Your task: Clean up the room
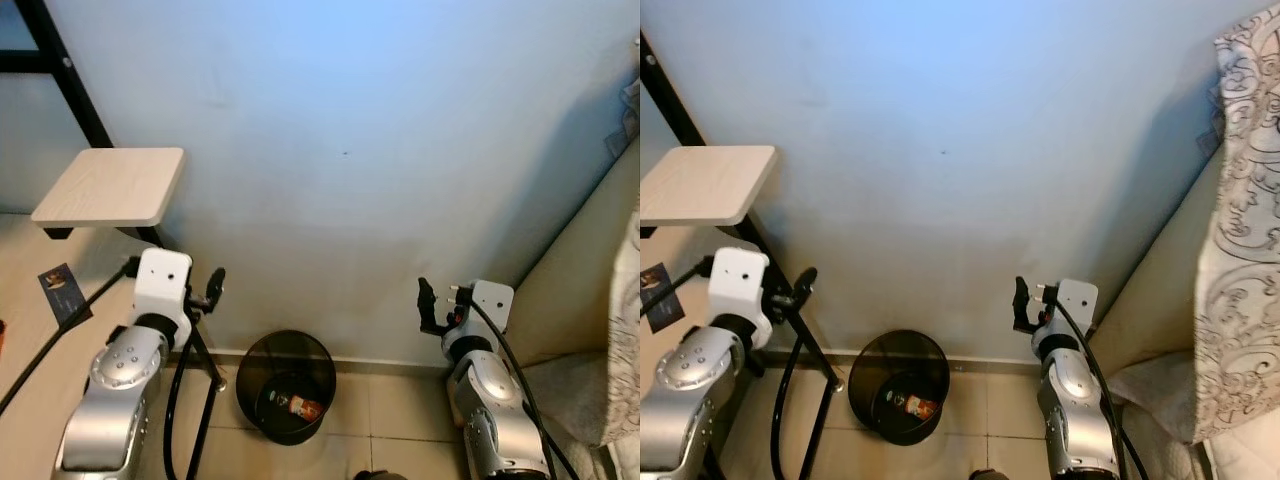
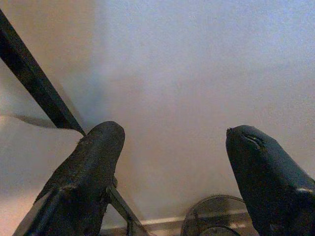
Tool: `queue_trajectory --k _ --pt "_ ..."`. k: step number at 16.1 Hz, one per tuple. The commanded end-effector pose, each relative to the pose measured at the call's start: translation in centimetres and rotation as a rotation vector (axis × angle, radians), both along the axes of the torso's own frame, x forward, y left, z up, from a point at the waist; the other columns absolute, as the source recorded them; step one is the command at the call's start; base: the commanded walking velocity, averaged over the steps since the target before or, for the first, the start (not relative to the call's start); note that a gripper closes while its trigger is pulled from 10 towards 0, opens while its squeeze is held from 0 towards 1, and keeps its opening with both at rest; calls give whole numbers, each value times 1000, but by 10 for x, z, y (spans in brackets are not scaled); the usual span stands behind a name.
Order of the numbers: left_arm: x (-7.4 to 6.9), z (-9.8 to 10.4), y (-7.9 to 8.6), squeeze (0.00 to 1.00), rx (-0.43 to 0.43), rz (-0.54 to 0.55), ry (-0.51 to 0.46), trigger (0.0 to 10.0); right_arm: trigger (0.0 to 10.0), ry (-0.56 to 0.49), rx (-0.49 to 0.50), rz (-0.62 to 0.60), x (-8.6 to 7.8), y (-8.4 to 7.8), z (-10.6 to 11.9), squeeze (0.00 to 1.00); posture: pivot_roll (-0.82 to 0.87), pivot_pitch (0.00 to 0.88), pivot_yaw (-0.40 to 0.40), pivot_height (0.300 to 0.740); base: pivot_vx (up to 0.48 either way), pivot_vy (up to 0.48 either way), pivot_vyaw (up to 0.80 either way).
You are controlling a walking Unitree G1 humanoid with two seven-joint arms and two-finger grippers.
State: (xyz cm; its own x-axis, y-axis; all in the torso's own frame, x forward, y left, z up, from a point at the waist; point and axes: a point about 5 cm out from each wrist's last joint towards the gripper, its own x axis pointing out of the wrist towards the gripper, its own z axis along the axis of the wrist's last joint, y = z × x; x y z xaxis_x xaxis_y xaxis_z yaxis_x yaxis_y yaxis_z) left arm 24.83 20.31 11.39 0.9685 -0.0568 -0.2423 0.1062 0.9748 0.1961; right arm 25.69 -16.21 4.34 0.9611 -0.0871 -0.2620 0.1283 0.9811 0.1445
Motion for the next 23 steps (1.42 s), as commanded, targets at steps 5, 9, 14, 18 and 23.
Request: queue_trajectory --k 5,9,14,18,23 --pt "4 1 -6 0 -4 -18 -11 10000 10000 -27 -16 3 8 -1 7 1000 40 0 37 740 0 188 -739" --pt "5 1 -5 0 16 -23 -12 10000 10000 4 6 -22 7 -3 4 1000 35 0 37 740 0 0 -739" --pt "6 2 -8 0 27 -30 -20 10000 10000 20 -15 -22 5 -5 3 1000 31 0 31 740 0 0 -738" --pt "10 4 -6 0 23 9 -47 10000 10000 -23 -86 2 11 -6 11 1000 34 0 19 740 0 0 -738" --pt "15 7 -11 0 23 0 -69 10000 10000 -47 -88 19 18 -4 19 1000 30 0 11 740 0 -52 -726"
